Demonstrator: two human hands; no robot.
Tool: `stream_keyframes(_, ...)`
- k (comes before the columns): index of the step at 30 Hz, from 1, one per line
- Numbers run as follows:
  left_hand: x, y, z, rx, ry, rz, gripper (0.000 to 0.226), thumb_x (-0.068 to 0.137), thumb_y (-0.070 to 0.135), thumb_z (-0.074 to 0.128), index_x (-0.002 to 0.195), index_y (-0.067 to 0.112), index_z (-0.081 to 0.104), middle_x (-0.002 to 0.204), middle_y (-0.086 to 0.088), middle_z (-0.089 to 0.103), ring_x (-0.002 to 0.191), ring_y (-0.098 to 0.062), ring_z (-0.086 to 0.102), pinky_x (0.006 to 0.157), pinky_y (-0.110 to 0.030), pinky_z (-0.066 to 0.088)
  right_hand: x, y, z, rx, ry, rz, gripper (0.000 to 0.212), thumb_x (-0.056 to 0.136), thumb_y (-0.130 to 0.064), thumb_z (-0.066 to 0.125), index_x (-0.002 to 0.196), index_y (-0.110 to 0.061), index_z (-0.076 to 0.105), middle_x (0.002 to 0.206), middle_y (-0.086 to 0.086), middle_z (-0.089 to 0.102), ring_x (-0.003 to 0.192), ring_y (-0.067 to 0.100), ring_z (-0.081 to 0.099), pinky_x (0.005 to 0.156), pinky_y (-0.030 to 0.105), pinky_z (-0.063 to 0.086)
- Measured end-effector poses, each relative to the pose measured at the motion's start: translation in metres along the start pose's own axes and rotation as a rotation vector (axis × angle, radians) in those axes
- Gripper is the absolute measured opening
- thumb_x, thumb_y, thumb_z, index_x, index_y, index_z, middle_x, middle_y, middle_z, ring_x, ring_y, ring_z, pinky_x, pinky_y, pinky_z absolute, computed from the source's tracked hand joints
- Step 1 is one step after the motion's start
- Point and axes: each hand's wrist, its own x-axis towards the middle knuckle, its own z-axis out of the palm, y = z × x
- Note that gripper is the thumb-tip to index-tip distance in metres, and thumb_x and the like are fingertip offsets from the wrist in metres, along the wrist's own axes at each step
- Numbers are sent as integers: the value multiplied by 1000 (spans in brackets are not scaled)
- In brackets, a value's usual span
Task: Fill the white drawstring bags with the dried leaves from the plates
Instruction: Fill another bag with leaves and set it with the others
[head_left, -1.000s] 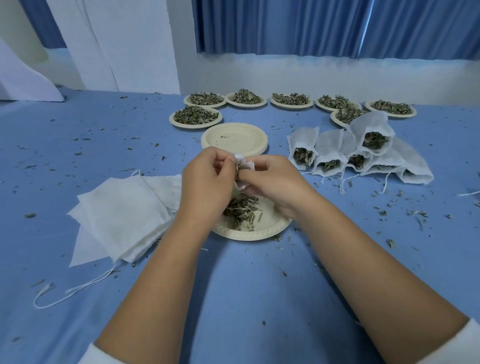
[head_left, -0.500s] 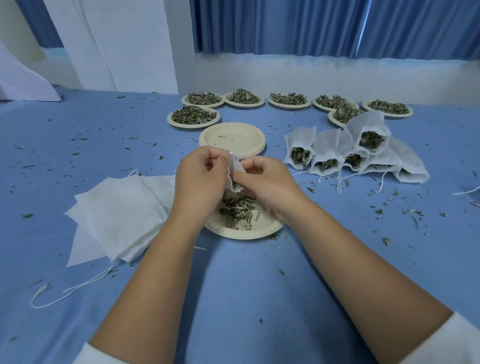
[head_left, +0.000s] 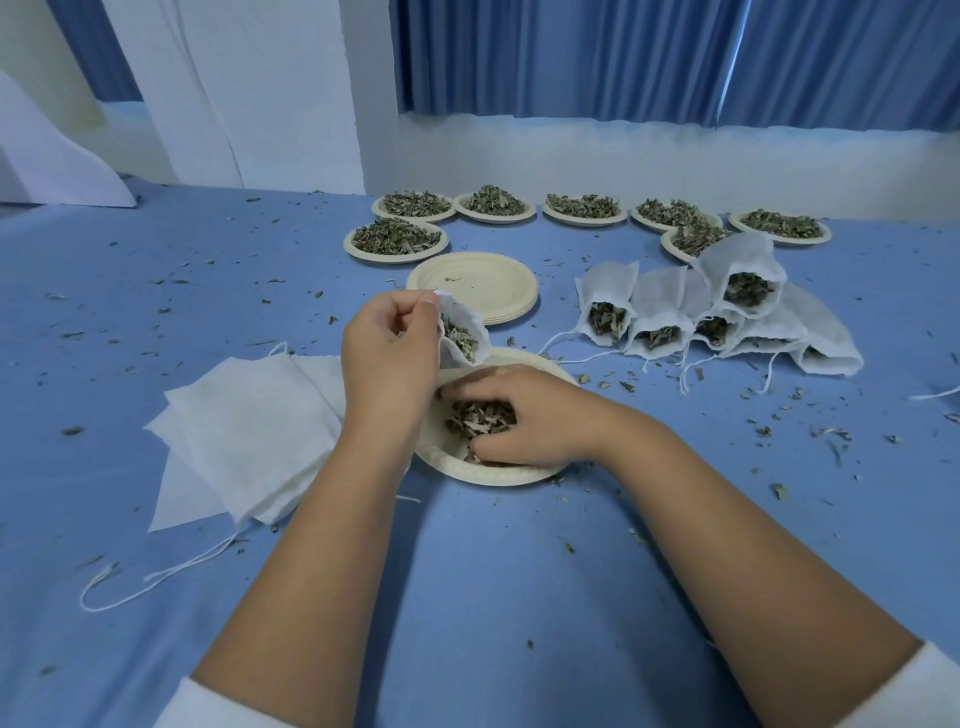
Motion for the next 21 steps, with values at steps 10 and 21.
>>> stream_keyframes(10,-1,-2,2,30,-24,36,16,94,25,58,81,27,66,67,12,60,58,-4,52,60,-23,43,-4,7,-9,-63,130,159,41,96,-19,46,136,-22,56,137,1,56,124,18,52,101,29,41)
stream_keyframes(21,-1,-1,2,16,-25,51,15,94,24,58,81,26,66,66,14,60,59,-2,53,59,-18,44,-14,-1,-13,-10,-13,138,65,79,-36,77,139,-32,52,128,-14,51,115,4,49,89,18,38)
